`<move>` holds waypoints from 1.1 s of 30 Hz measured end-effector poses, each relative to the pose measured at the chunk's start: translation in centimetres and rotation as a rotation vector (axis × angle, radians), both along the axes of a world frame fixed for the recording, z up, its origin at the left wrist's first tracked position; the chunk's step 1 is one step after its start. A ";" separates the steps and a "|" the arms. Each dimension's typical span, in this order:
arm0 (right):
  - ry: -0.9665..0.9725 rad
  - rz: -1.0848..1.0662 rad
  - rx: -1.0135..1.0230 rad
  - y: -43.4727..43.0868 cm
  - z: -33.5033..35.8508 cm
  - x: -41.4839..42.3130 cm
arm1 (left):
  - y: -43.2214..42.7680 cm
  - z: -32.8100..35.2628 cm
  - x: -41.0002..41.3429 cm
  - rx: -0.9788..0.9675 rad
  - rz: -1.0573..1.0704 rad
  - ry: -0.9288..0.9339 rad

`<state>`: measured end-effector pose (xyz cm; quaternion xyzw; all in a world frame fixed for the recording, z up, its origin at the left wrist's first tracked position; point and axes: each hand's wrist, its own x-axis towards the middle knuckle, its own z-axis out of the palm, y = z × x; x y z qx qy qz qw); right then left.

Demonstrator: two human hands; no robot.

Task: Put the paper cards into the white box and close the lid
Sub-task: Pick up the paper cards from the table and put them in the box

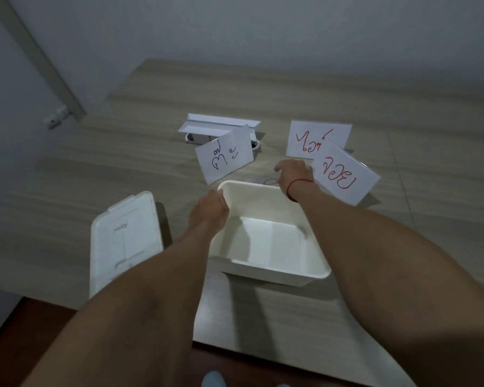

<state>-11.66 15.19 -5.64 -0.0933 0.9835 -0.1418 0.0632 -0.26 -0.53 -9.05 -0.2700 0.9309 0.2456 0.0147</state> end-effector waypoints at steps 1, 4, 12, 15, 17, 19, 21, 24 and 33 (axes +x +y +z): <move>-0.001 -0.008 -0.012 0.0 -0.1 0.1 | -0.1 -0.2 -0.1 0.012 -0.003 0.009; -0.078 -0.006 -0.057 0.0 0.2 0.1 | -0.3 -0.6 -0.4 0.061 -0.001 0.027; 0.214 0.108 -0.099 0.8 2.5 1.7 | 0.0 0.6 0.0 0.199 0.075 0.006; 0.344 0.095 -0.151 0.8 6.1 1.8 | 0.4 1.3 0.3 0.197 0.051 -0.048; 0.368 0.062 -0.221 1.1 8.7 2.0 | 0.8 1.7 0.4 0.177 0.006 -0.074; 0.354 0.059 -0.274 1.2 10.3 2.2 | 1.1 2.1 0.5 0.176 -0.003 -0.067; 0.288 0.077 -0.303 1.4 10.9 3.0 | 1.4 2.5 0.4 0.206 -0.002 -0.039; 0.107 0.097 -0.316 1.8 9.9 4.2 | 1.6 2.9 0.5 0.258 0.000 -0.020; -0.433 0.154 -0.243 3.0 3.2 7.8 | 0.9 2.3 0.1 0.350 0.038 0.005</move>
